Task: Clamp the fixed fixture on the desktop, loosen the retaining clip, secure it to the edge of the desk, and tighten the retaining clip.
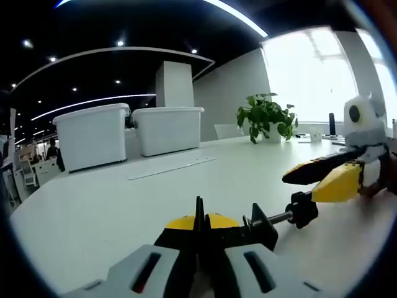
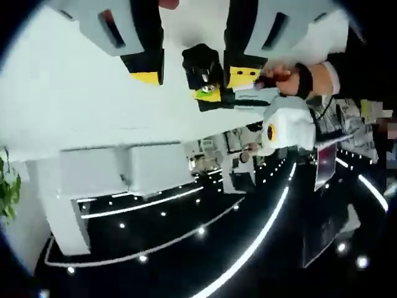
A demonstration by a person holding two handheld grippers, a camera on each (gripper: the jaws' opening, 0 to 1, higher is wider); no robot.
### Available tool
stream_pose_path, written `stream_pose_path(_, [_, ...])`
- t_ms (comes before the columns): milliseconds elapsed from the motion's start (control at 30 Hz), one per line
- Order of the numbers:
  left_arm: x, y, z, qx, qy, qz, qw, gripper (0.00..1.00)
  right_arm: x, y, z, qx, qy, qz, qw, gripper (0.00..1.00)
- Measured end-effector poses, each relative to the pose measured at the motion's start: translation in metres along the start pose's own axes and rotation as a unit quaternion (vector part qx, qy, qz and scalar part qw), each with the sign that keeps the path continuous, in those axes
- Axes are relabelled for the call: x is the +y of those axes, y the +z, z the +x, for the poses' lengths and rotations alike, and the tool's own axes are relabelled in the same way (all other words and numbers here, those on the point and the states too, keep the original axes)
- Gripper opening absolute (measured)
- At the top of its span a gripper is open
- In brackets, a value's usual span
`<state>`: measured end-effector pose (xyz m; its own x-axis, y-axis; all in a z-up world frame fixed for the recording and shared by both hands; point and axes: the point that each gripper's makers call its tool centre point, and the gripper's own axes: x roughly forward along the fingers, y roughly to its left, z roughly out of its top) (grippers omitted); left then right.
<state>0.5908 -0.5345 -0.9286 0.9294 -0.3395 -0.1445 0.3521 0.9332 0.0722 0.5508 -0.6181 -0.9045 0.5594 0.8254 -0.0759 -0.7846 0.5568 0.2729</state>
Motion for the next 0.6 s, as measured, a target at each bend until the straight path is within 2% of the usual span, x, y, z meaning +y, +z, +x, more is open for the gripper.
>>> stream_pose_path(67, [0.000,0.000,0.000,0.000,-0.001,0.001,1.0000,0.05,0.003,-0.003,0.000,0.002,0.008,0.023,0.9997,0.29])
stream_pose_path(133, [-0.001,0.000,0.000,0.000,-0.002,0.001,1.0000,0.05,0.002,-0.008,0.001,0.009,0.007,0.027,0.9996,0.28])
stream_pose_path(200, [-0.003,0.000,0.000,-0.001,-0.005,0.003,1.0000,0.05,-0.001,-0.024,0.000,0.044,-0.006,0.044,0.9981,0.27])
stream_pose_path(300, [-0.003,0.001,-0.001,-0.001,-0.005,0.004,1.0000,0.05,0.003,-0.025,0.001,0.049,0.005,0.097,0.9941,0.24])
stream_pose_path(400, [-0.004,0.001,-0.001,-0.001,-0.006,0.004,1.0000,0.05,0.005,-0.027,0.000,0.052,0.010,0.122,0.9911,0.22])
stream_pose_path(533, [-0.004,0.001,-0.001,-0.001,-0.007,0.004,1.0000,0.05,0.007,-0.027,0.000,0.051,0.010,0.120,0.9915,0.21])
stream_pose_path(600, [-0.004,0.001,-0.001,-0.002,-0.007,0.003,1.0000,0.05,0.007,-0.025,0.002,0.048,0.008,0.088,0.9950,0.20])
